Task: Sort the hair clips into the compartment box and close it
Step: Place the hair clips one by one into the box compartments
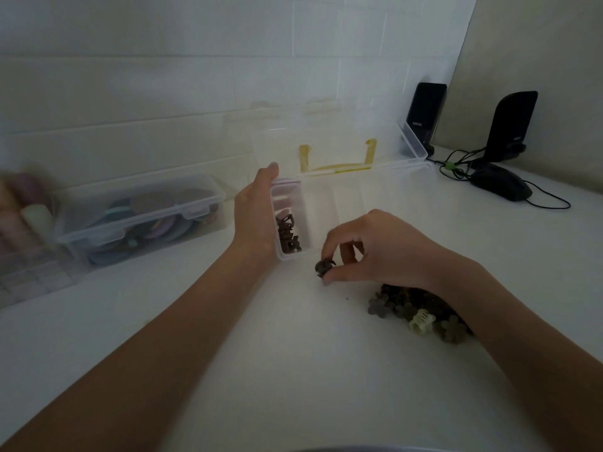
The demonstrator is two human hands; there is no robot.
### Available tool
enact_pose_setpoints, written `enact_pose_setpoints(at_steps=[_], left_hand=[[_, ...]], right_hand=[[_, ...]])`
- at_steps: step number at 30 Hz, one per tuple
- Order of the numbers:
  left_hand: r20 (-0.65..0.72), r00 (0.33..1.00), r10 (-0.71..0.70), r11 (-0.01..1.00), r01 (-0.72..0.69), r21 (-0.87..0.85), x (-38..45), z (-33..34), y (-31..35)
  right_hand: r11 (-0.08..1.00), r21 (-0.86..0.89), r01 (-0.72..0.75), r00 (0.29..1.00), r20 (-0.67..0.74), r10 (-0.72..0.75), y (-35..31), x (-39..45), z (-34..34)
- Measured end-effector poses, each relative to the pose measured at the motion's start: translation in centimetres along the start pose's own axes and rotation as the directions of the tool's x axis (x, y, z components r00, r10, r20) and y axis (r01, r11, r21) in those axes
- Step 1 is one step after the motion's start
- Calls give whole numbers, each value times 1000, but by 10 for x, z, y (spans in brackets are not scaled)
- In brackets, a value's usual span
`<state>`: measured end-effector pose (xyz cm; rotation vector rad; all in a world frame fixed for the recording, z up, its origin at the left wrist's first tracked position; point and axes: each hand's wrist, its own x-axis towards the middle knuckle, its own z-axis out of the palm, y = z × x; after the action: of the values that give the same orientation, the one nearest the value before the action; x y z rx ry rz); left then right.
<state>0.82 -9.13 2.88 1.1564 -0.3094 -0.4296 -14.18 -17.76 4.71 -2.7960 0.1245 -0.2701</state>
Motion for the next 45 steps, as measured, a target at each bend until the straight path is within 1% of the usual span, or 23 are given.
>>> enact_pose_setpoints(at_steps=[2,4,7,10,13,17,20,23,25,28,30,32,34,37,39,41,43,45], left_hand=[[3,1000,-13,1000,13,-10,0,0,-1],[5,1000,-18,1000,18,-24,0,0,-2],[6,1000,3,1000,-3,-8,0,0,-2],[8,1000,22,1000,-22,-4,-1,0,-2],[17,999,27,1000,-27,3,-3,0,-1],[23,999,22,1000,-22,-4,-3,0,-1],[37,999,30,1000,-30,-1,-4,0,0],[56,998,-22,998,25,-53,-5,0,-1],[60,997,-40,998,44,-54,-4,0,-4],[61,998,25,1000,-26,7,-5,3,-4],[49,998,47,999,-47,15,-6,5,-5],[45,997,59,998,-61,32,-5,6,-4],[37,998,56,998,-57,38,-4,6,-3],[32,998,46,998,-47,43,-3,4,-4],[43,998,43,998,-45,32,-3,4,-4],[56,997,46,999,-47,21,-3,3,-4],[56,997,47,999,-48,20,-4,3,-4],[56,997,48,998,-49,27,-3,3,-4]], right_hand=[[996,86,12,997,-77,-5,-2,0,1],[985,166,44,980,-198,-10,-2,1,2],[981,185,60,930,-368,13,1,3,4],[978,203,51,900,-434,43,2,5,8],[985,161,61,887,-462,21,0,6,10],[992,105,77,875,-484,-17,1,6,12],[988,77,137,864,-497,-81,-4,4,13],[982,8,187,883,-439,-165,-12,4,16],[982,-127,139,906,-383,-178,-14,5,17],[935,-355,-21,962,-263,-78,-18,13,17],[892,-446,-71,975,-221,-33,-22,20,18],[878,-473,-81,978,-206,-21,-25,24,19],[900,-429,-73,979,-201,-16,-24,21,18],[969,-240,-60,976,-219,6,-17,13,11],[987,-157,-24,972,-233,-13,-11,8,10],[995,-97,8,954,-298,-37,-7,5,9],[1000,-19,19,911,-412,-25,-2,6,5],[999,31,32,878,-479,-13,3,6,3]])
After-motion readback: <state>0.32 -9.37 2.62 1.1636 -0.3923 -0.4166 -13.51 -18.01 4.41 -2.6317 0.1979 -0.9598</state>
